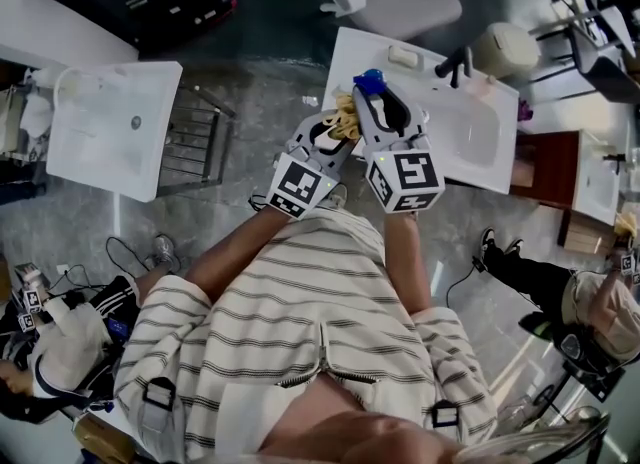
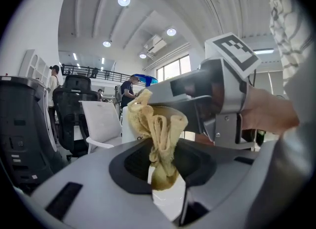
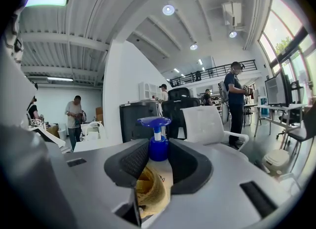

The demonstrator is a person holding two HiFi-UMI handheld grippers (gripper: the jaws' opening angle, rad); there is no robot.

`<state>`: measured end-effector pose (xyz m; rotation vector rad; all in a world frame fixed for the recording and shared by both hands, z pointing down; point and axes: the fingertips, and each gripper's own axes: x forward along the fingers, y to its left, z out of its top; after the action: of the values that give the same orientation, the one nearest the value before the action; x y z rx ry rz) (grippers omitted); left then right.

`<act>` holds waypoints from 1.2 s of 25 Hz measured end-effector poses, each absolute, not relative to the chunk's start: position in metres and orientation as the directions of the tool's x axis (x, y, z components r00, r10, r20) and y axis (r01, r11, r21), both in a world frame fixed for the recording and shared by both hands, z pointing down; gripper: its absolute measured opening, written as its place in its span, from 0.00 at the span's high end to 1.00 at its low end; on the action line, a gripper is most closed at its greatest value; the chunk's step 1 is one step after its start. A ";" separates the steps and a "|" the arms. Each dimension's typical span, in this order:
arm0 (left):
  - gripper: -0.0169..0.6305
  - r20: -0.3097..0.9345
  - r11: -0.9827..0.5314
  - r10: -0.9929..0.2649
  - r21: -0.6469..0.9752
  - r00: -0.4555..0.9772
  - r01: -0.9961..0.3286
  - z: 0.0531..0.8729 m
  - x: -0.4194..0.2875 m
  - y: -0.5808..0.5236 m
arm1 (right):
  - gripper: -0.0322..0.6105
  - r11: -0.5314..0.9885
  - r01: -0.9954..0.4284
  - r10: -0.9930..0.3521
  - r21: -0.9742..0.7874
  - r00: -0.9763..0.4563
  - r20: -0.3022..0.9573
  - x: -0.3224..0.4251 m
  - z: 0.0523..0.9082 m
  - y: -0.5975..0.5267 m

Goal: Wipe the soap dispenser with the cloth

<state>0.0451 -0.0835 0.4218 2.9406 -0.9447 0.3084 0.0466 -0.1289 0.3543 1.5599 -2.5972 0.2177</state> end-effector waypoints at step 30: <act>0.80 0.275 -0.850 -0.503 0.015 0.819 -0.526 0.465 0.070 -0.073 | 0.76 0.456 -0.887 -0.876 -0.077 -0.462 0.137 0.060 0.348 -0.107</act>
<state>0.0699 -0.0730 0.4652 2.9105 -0.8251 0.4019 0.0602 -0.1067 0.3475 1.5855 -2.6134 0.2100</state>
